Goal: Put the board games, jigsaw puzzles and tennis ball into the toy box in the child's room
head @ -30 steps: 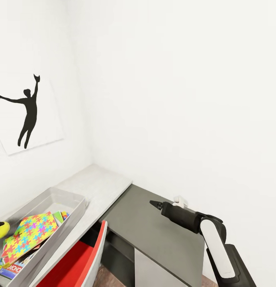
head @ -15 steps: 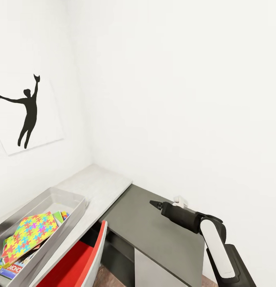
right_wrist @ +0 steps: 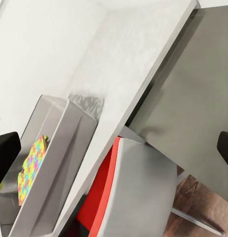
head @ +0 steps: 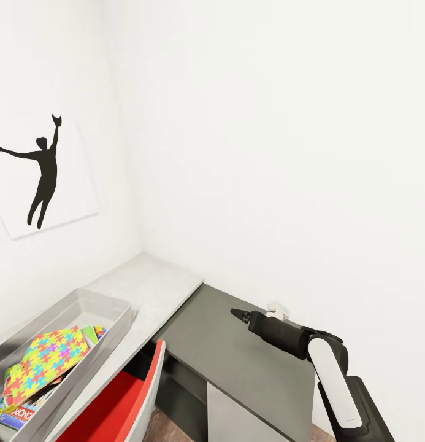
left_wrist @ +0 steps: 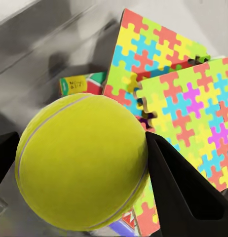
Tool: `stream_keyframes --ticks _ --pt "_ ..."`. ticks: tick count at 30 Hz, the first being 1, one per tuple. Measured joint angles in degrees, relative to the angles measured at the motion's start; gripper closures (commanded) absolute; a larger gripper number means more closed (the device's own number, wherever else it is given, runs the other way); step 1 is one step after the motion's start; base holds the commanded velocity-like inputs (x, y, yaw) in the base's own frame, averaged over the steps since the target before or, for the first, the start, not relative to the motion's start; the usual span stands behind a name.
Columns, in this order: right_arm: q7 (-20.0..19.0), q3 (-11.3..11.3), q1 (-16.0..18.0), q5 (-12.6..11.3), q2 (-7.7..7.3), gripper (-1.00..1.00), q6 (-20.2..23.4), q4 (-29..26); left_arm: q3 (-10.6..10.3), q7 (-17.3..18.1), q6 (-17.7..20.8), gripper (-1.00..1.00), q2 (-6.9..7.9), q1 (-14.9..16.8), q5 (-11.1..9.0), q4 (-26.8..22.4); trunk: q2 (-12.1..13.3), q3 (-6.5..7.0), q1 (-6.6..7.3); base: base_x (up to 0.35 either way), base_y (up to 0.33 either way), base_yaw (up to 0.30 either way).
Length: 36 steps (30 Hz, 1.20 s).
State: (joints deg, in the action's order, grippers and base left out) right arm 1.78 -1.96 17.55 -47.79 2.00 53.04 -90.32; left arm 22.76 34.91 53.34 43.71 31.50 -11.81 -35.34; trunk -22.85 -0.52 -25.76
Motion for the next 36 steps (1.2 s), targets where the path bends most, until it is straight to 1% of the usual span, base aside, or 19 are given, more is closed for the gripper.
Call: stream_keyframes --ticks 2,3,5,10,14,16,21,23,27,31,36 --pt "0.0 0.0 0.0 0.0 0.00 -1.00 0.0 0.0 0.0 -1.0 -2.0 1.00 -0.79 0.0 0.0 0.0 0.0 0.00 0.00 0.000 0.000 0.000" --pt "0.0 0.0 0.0 0.0 0.00 -1.00 0.0 0.0 0.0 -2.2 -3.2 1.00 -1.45 0.0 0.0 0.0 0.0 0.00 0.00 0.000 0.000 0.000" --pt "0.0 0.0 0.0 0.0 0.00 -1.00 0.0 0.0 0.0 -4.0 -4.2 1.00 -2.16 0.1 0.0 0.0 0.0 0.00 0.00 0.000 0.000 0.000" --pt "0.0 0.0 0.0 0.0 0.00 -1.00 0.0 0.0 0.1 -5.9 -4.9 1.00 -3.19 0.2 -0.2 0.0 0.0 0.00 0.00 0.000 0.000 0.000" --pt "0.0 0.0 0.0 0.0 0.00 -1.00 0.0 0.0 0.3 -6.7 -6.1 1.00 -3.58 0.2 -0.1 0.0 0.0 0.00 0.00 0.000 0.000 0.000" --pt "0.0 0.0 0.0 0.0 0.00 -1.00 0.0 0.0 0.3 -8.3 -6.8 1.00 -3.83 0.2 -0.1 0.0 0.0 0.00 0.00 0.000 0.000 0.000" --pt "0.0 0.0 0.0 0.0 0.00 -1.00 0.0 0.0 0.4 -14.0 -7.3 1.00 -4.94 0.4 -0.3 0.0 0.0 0.00 0.00 0.000 0.000 0.000" --pt "0.0 0.0 0.0 0.0 0.00 -1.00 0.0 0.0 0.4 -15.0 -7.3 1.00 -5.11 0.4 -0.4 0.0 0.0 0.00 0.00 0.000 0.000 0.000" --pt "0.0 0.0 0.0 0.0 0.00 -1.00 0.0 0.0 0.4 -16.0 -7.3 1.00 -5.27 0.4 -0.4 0.0 0.0 0.00 0.00 0.000 0.000 0.000" --pt "0.0 0.0 0.0 0.0 0.00 -1.00 0.0 0.0 0.4 -16.1 -7.5 1.00 -5.51 0.4 -0.4 -0.1 0.0 0.00 0.00 0.000 0.000 0.000" --pt "0.0 0.0 0.0 0.0 0.00 -1.00 0.0 0.0 0.5 -16.8 -9.9 1.00 -5.70 0.5 -0.4 -0.1 0.0 0.00 0.00 0.000 0.000 0.000"
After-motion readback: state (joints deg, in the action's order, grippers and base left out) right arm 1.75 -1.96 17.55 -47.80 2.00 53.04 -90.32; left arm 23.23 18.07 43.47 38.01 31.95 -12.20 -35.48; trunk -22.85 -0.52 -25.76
